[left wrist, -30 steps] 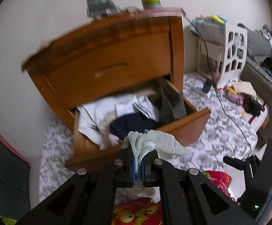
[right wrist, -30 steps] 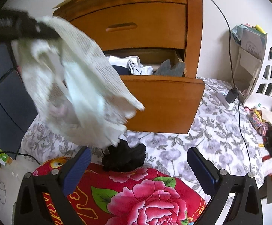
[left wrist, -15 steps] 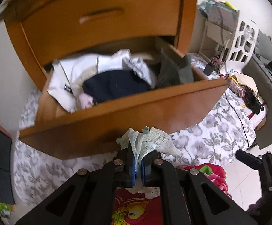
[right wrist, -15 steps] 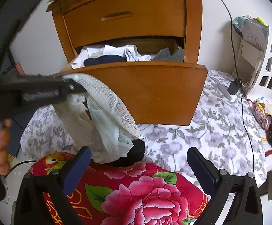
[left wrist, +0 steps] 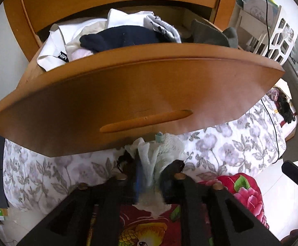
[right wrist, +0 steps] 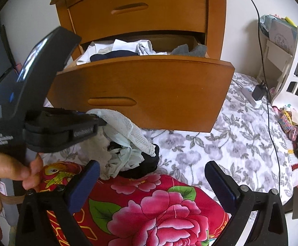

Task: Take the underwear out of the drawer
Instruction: 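Lower the pale green lace garment onto the black garment and open the left gripper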

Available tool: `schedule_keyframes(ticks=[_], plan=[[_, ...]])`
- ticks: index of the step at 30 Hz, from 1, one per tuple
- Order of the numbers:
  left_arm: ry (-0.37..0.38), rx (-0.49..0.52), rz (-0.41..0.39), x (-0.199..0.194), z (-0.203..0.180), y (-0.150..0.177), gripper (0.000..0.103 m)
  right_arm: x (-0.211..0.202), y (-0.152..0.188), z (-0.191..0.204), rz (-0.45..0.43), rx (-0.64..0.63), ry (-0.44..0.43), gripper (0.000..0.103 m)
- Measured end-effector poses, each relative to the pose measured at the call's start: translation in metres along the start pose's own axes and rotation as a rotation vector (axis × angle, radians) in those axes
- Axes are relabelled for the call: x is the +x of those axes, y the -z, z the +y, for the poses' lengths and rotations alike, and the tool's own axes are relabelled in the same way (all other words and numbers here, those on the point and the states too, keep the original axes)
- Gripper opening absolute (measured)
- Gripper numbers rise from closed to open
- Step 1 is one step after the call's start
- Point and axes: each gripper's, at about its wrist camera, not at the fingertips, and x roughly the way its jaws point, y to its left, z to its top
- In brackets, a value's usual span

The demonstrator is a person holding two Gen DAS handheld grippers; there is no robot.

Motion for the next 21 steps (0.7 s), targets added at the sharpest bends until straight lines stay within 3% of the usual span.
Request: schedule_keyframes(ticks=[1, 2, 21], plan=[[-0.001, -0.002, -0.004, -0.001, 0.0, 0.001, 0.039, 0.0, 0.0, 0.0, 0.0, 0.001, 0.0, 0.103], [-0.001, -0.004, -0.011, -0.002, 0.001, 0.001, 0.043, 0.0, 0.0, -0.001, 0.0, 0.002, 0.0, 0.103], [-0.087, -0.11, -0.129, -0.04, 0.028, 0.025, 0.089, -0.001, -0.002, -0.001, -0.015, 0.015, 0.002, 0.103]])
